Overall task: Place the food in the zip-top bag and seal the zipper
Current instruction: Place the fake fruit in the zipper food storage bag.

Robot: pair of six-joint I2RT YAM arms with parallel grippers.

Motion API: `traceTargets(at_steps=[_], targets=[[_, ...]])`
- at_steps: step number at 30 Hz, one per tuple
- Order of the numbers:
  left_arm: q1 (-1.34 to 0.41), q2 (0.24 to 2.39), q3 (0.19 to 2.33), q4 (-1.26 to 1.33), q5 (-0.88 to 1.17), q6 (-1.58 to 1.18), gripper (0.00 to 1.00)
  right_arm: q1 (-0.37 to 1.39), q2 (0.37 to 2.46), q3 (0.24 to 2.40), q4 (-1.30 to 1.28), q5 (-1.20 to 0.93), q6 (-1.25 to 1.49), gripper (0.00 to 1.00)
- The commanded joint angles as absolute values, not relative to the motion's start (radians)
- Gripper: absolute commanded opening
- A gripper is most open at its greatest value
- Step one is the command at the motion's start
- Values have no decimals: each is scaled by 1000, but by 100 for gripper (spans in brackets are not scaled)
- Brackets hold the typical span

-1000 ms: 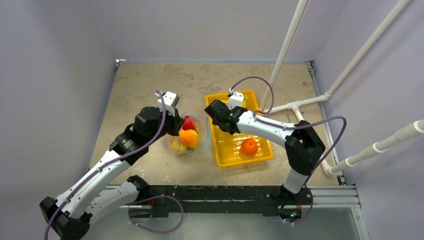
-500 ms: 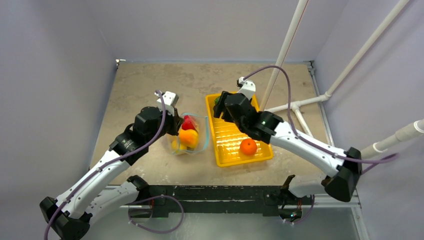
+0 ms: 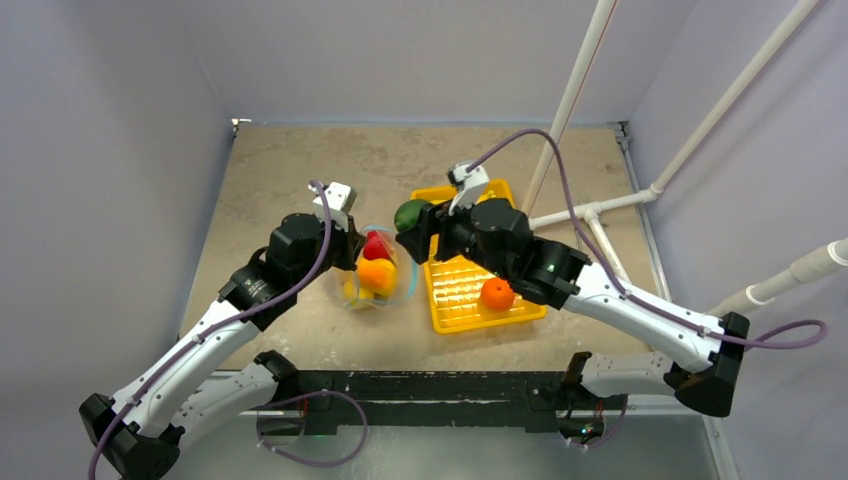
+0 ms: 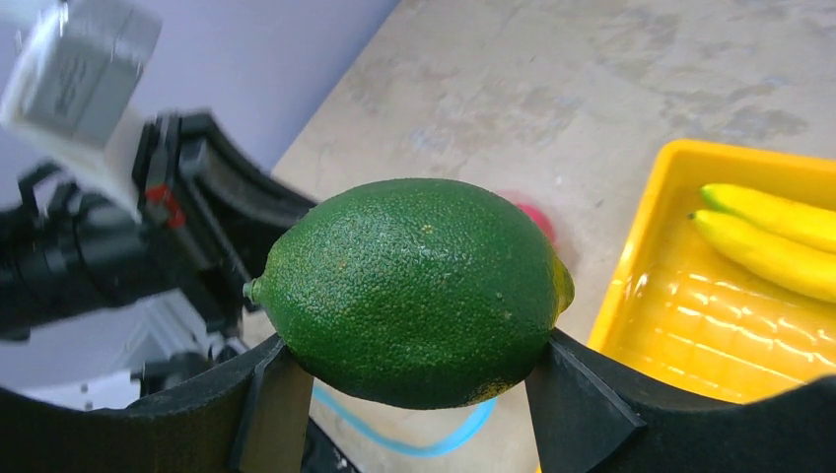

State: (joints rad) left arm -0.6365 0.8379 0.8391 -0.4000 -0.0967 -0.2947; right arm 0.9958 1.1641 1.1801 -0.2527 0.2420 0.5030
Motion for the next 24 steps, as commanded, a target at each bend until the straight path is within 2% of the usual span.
traceTargets(at_steps=[1,10,12,15,19,24], targets=[[-639,834,855,-390,-125,-284,0,1066,1211,1185,-236,208,425,0],[-639,828,855,-395,-155,-284,0,1157,1301,1174,-242,236,401,0],[-639,828,857,-396,-155,-283,0,1167,1330,1178,-239,252,408,3],[-639,827,856,-396,-156,-282,0,1174,1366,1185,-218,278,413,13],[-638,827,855,-397,-160,-284,0,1175,1409,1206,-222,359,436,45],[-639,827,856,-397,-160,-284,0,1175,1448,1234,-224,395,460,66]])
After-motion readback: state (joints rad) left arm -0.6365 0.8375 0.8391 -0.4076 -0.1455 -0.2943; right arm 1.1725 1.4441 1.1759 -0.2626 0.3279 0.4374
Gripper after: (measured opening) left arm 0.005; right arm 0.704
